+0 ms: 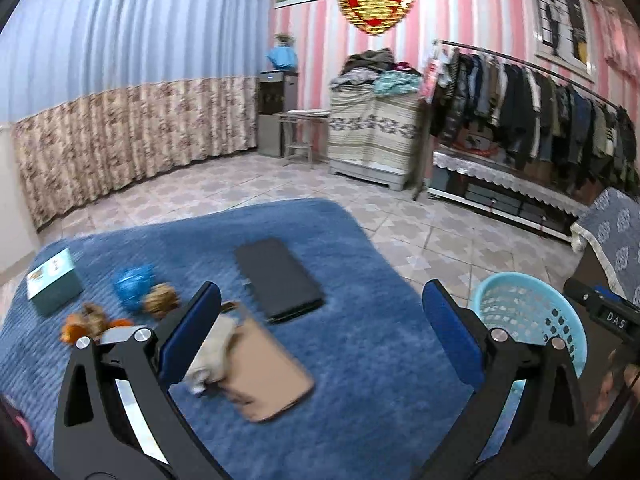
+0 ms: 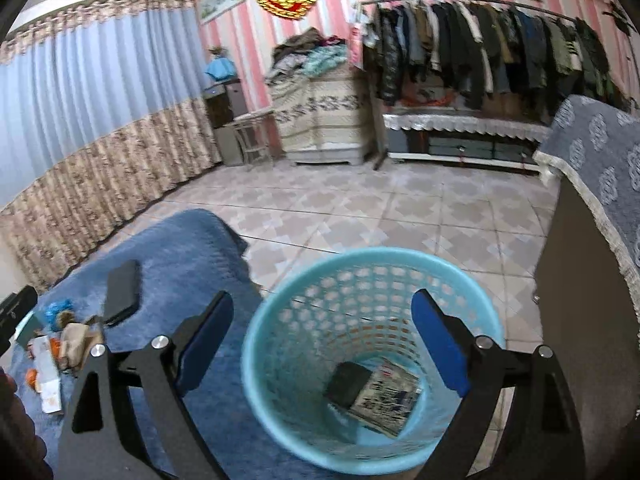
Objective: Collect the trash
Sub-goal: 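Return both tools to the rug over the oranges and phone case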
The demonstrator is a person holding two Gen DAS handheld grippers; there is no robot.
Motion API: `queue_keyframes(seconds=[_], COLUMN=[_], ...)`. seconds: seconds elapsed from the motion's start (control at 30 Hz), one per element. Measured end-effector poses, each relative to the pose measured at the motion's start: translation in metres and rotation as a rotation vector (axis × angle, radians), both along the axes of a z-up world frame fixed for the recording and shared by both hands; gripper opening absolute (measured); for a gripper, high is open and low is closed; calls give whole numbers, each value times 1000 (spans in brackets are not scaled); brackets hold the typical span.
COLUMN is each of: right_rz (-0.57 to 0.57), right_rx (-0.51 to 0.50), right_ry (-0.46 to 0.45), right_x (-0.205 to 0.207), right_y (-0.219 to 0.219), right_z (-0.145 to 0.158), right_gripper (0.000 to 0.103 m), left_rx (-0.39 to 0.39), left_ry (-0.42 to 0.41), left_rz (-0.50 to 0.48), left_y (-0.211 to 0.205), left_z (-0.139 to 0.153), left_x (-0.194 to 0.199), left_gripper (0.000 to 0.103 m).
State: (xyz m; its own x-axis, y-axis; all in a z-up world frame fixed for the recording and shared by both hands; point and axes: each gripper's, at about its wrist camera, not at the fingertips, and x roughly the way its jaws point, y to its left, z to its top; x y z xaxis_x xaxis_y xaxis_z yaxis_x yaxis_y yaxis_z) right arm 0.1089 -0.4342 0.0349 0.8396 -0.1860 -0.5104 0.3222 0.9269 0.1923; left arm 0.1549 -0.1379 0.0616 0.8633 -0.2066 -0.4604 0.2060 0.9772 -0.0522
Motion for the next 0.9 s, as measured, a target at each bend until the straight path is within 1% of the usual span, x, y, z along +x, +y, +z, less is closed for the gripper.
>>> queue_keyframes(seconds=[0.1, 0.3, 0.33, 0.37, 0.4, 0.5, 0.6, 0.67, 0.77, 0.9], right_rz=[57, 174, 191, 206, 218, 269, 324, 335, 344, 323], right_rx=[-11, -37, -37, -37, -41, -51, -30, -29, -57, -152], right_ry=[-13, -30, -35, -39, -47, -66, -62, -46, -28, 7], right_x=[4, 12, 12, 14, 14, 14, 17, 21, 29, 36], right_y=[24, 76, 84, 91, 99, 120, 140, 147, 161, 184], right_z=[4, 9, 9, 10, 9, 8, 2, -1, -2, -7], right_gripper=[89, 89, 90, 95, 97, 97, 97, 97, 97, 97], left_rx=[14, 36, 32, 27, 21, 10, 24, 25, 14, -7], left_ry=[-9, 2, 3, 3, -1, 2, 18, 27, 49, 91], left_rz=[59, 154, 163, 175, 194, 236, 276, 298, 316, 345], left_y=[29, 89, 97, 106, 118, 147, 168, 183, 203, 222], left_z=[2, -2, -2, -3, -4, -8, -13, -17, -27, -43], left_x=[-8, -24, -26, -27, -31, -35, -36, -37, -37, -37], left_gripper=[97, 97, 97, 97, 97, 97, 97, 97, 97, 97])
